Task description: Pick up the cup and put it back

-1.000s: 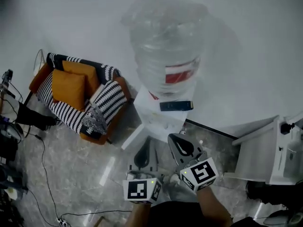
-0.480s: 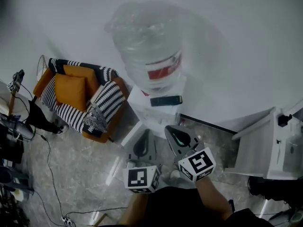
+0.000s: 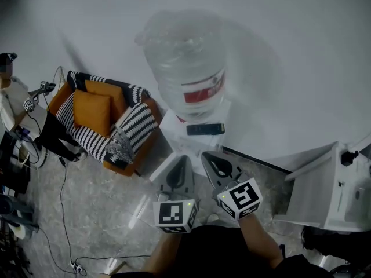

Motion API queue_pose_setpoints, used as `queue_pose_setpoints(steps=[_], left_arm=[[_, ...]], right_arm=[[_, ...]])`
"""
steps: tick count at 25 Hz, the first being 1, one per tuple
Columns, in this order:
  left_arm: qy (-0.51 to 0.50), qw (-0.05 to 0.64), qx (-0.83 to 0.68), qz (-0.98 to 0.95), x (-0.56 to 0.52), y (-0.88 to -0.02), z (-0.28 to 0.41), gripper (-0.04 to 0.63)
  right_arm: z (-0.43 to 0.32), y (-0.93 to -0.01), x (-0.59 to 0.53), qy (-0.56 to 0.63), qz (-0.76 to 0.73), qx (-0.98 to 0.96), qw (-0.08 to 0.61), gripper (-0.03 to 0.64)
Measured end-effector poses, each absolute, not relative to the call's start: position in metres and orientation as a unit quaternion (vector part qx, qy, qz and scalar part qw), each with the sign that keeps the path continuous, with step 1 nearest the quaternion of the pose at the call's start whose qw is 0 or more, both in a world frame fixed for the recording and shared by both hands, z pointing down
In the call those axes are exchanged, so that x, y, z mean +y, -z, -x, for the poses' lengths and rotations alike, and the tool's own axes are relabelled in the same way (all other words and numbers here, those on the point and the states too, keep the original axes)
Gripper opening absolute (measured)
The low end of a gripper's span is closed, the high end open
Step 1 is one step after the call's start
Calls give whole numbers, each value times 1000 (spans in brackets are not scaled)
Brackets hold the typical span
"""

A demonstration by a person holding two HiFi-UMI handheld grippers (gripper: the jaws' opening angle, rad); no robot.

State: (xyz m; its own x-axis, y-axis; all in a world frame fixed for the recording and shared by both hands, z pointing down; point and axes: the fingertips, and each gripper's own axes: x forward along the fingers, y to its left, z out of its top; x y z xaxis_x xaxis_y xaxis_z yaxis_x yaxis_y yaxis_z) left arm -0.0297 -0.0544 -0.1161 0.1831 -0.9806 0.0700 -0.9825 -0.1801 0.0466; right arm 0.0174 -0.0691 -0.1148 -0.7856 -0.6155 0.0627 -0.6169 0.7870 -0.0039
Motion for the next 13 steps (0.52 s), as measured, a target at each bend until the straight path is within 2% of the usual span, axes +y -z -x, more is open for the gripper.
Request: queue_pose_setpoints(steps=[13], left_arm=[[-8,44,-643,-764,-59,113,34,12]], right_arm=[[-11,106,-79,-23,-322,-946,38,11]])
